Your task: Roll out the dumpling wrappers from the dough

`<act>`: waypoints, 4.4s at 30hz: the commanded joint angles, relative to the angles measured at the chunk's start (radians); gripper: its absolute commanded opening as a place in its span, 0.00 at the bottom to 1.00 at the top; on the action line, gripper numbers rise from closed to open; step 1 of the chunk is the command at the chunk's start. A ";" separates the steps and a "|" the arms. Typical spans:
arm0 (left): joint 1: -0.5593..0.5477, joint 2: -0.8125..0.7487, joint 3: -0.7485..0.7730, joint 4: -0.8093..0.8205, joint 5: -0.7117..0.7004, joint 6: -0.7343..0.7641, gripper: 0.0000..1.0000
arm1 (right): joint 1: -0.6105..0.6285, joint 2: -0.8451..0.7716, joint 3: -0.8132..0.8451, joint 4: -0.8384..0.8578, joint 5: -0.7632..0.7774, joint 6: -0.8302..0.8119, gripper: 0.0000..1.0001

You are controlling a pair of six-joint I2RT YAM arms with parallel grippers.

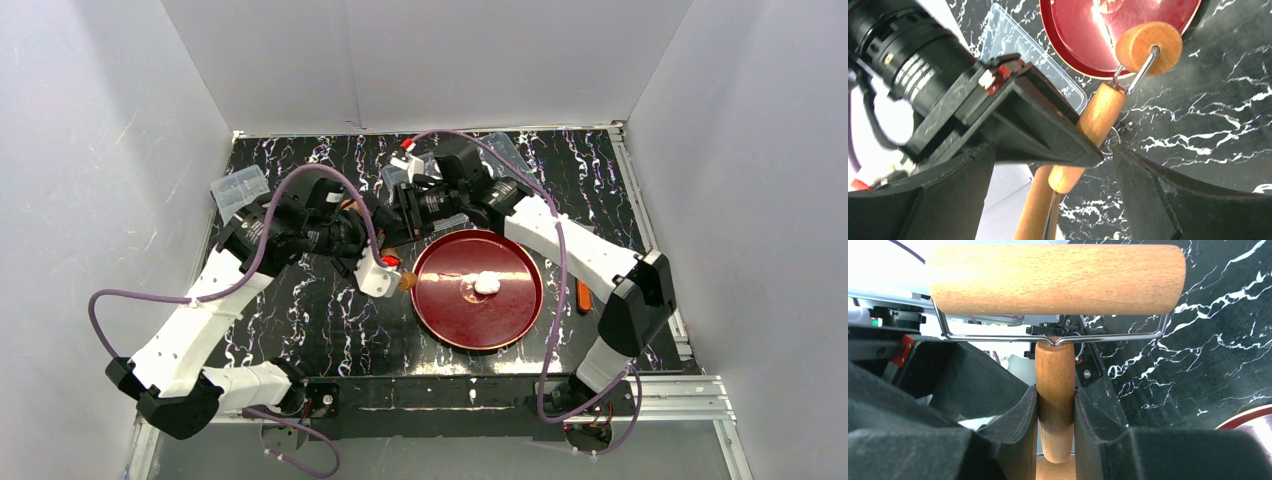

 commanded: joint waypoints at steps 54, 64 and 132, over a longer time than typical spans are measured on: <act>-0.059 -0.166 -0.205 0.242 -0.086 0.137 0.61 | 0.014 -0.153 -0.102 0.227 0.045 0.093 0.01; -0.059 -0.210 -0.255 0.299 -0.116 0.179 0.89 | -0.011 -0.147 -0.154 0.303 0.069 0.150 0.01; -0.230 -0.217 -0.353 0.250 -0.198 0.230 0.00 | 0.004 -0.138 -0.066 0.149 0.195 0.050 0.76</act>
